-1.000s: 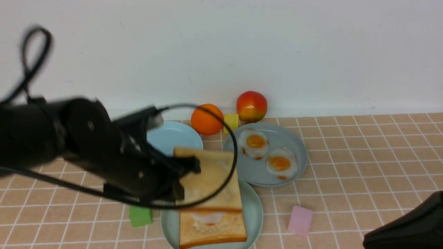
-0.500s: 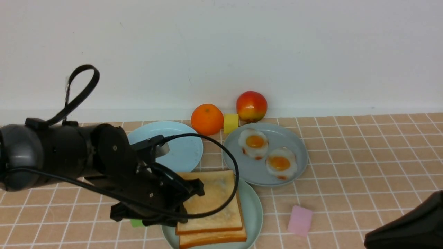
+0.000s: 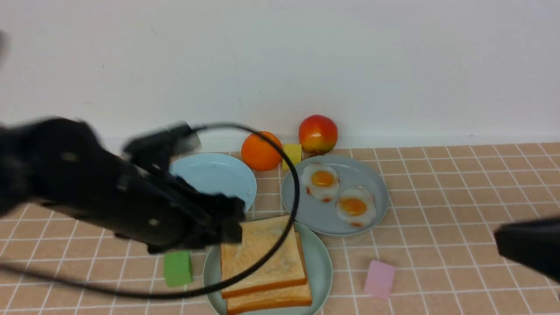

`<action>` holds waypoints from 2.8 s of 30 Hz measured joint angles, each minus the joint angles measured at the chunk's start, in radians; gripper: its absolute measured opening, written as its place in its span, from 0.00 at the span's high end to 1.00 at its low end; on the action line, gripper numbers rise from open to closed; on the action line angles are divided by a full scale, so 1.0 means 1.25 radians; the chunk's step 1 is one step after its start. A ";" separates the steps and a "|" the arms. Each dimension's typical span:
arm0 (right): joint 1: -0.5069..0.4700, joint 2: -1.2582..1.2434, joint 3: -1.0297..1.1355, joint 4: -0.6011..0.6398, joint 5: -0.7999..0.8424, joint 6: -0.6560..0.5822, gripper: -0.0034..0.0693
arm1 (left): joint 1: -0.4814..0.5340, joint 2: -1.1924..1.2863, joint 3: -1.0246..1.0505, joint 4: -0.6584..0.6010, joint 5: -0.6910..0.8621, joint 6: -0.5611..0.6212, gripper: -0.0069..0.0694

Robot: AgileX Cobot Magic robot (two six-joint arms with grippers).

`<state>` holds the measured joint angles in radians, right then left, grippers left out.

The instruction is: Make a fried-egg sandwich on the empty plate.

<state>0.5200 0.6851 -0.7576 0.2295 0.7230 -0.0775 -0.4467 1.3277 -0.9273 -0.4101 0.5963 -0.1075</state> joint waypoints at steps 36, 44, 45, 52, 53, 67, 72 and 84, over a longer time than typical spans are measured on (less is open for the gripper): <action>0.000 -0.557 0.386 -0.022 -0.134 0.040 0.82 | 0.000 -1.064 0.293 0.115 0.362 -0.338 0.93; 0.000 -0.557 0.386 -0.022 -0.134 0.040 0.81 | 0.000 -1.064 0.293 0.119 0.362 -0.336 0.93; 0.000 -0.557 0.386 -0.022 -0.134 0.040 0.81 | 0.000 -1.064 0.293 0.123 0.361 -0.333 0.93; 0.000 -0.557 0.386 -0.022 -0.134 0.040 0.80 | 0.030 -1.064 0.410 0.374 0.017 -0.284 0.93; 0.000 -0.557 0.386 -0.022 -0.134 0.040 0.79 | 0.046 -1.064 0.432 0.396 -0.036 -0.271 0.93; 0.000 -0.557 0.386 -0.022 -0.134 0.040 0.77 | 0.238 -1.070 0.764 0.294 -0.158 -0.041 0.92; 0.000 -0.557 0.386 -0.023 -0.128 0.040 0.76 | 0.238 -1.070 0.764 0.294 -0.158 -0.032 0.92; 0.000 -0.557 0.386 -0.023 -0.122 0.040 0.74 | 0.238 -1.070 0.764 0.293 -0.176 -0.029 0.91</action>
<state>0.5200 -0.0109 -0.2748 0.2012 0.5704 -0.0272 -0.1497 -0.0100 0.0282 -0.0437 0.3765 -0.1440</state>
